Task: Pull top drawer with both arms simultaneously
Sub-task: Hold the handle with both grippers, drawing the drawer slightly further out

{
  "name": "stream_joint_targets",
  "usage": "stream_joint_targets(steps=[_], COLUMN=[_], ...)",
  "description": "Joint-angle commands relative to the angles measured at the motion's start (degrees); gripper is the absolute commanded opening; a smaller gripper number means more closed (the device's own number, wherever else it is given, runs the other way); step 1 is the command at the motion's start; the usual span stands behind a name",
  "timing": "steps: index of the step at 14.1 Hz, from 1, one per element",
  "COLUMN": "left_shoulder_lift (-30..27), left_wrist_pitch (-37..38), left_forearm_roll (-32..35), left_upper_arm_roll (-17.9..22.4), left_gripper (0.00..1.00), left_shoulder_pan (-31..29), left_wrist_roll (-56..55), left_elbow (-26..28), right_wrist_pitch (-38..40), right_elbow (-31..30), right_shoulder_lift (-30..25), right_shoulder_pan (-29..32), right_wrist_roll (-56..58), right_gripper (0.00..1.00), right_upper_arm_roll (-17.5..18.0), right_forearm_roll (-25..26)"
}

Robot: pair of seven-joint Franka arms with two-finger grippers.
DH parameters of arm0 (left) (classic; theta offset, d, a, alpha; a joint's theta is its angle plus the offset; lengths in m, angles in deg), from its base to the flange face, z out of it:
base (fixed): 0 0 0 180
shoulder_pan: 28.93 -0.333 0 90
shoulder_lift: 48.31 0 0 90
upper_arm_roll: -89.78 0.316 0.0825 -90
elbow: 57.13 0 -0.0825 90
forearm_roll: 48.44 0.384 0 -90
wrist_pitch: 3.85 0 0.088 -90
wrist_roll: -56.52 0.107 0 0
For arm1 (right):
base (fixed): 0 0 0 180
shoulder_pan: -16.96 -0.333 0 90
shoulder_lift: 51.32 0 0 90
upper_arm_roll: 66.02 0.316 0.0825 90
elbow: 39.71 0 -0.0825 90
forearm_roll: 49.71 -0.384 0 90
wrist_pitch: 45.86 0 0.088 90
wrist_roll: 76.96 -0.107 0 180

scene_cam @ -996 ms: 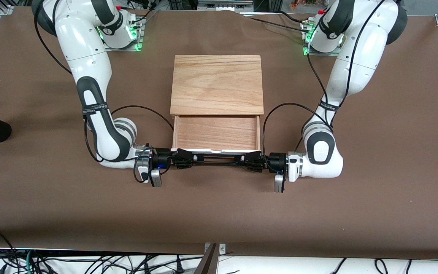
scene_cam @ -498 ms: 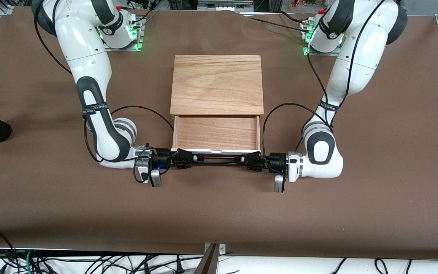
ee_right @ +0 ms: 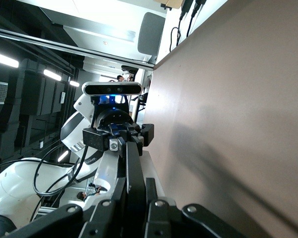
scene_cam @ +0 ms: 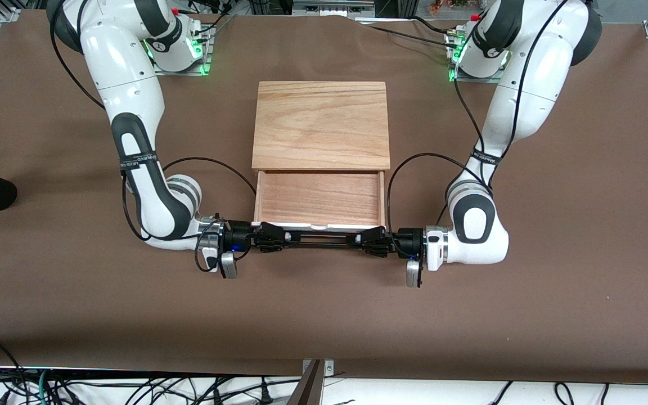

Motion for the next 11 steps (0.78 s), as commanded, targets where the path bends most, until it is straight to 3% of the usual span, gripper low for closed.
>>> stream_joint_targets(steps=[1,7,11], left_shoulder_lift=[3.28,4.69,4.43], left_wrist_pitch=[-4.13,-4.93,-4.93], left_forearm_roll=[-1.07,-1.07,-0.98], left_upper_arm_roll=[0.72,0.81,0.81], left_gripper=[0.12,0.13,0.42], left_shoulder_pan=[0.11,0.11,0.11], left_wrist_roll=[0.27,0.27,0.36], left_elbow=[-6.01,-8.13,-7.51], right_wrist_pitch=[0.47,0.64,0.64], right_elbow=[1.17,1.70,1.70], right_shoulder_lift=[0.87,0.25,0.25], right_shoulder_pan=[-0.09,0.44,0.44], right_wrist_roll=[0.43,0.62,0.71], right_gripper=[0.99,1.00,1.00], right_upper_arm_roll=[0.22,0.22,0.22], right_forearm_roll=[-0.59,-0.41,-0.32])
